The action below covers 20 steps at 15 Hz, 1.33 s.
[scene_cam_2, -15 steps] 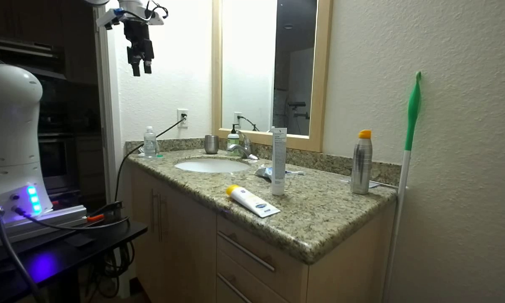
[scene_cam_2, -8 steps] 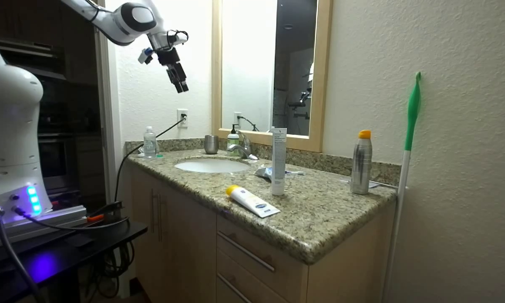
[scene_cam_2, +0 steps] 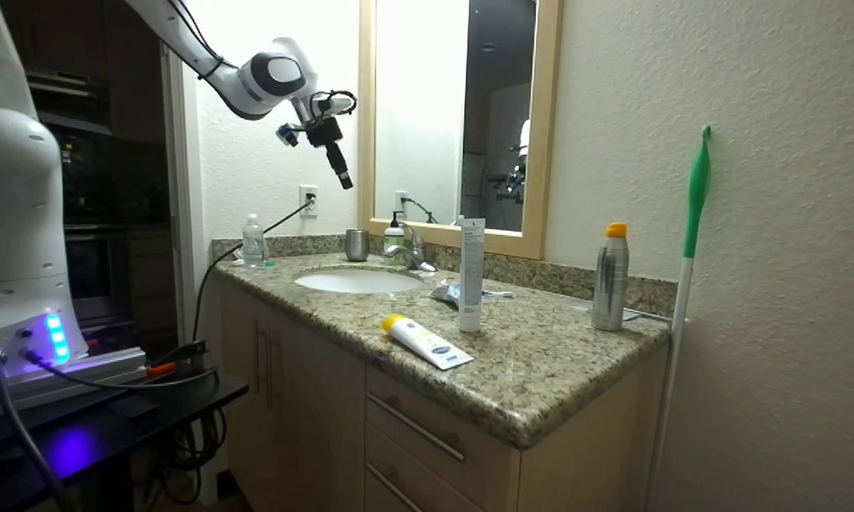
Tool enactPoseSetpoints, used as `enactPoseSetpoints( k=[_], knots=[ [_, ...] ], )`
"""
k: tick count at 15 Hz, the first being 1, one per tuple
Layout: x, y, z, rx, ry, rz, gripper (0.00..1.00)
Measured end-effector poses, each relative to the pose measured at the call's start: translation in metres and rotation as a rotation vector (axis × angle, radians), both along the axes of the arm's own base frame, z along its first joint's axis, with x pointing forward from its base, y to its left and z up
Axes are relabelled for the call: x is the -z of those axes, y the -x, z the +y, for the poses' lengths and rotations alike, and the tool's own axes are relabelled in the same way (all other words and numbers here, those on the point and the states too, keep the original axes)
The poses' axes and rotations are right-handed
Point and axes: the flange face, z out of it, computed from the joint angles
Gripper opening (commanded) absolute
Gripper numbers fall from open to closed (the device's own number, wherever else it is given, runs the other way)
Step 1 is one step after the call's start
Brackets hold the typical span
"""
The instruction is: Wet the toothbrush with water, put it back on the counter, move the toothpaste forward then close the tap
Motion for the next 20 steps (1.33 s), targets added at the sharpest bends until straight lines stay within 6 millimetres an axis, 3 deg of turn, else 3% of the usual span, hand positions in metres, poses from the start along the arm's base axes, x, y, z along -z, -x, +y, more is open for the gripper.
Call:
enactPoseSetpoints(
  k=[2,4,9,11,12,14,17,20],
  knots=[
    [-0.002,-0.006,0.015,-0.024,0.003,-0.003,1.00],
    [-0.004,-0.003,-0.002,0.019,-0.007,0.001,1.00],
    [-0.037,-0.008,-0.119,0.289,-0.070,-0.114,1.00],
    [-0.040,-0.013,-0.162,0.380,-0.095,-0.136,1.00],
    [-0.034,-0.019,-0.177,0.409,-0.107,-0.122,1.00],
    [-0.004,-0.037,-0.191,0.428,-0.134,-0.039,1.00],
    [0.055,-0.061,-0.186,0.416,-0.220,0.122,1.00],
    [0.074,-0.072,-0.180,0.407,-0.247,0.175,1.00]
  ],
)
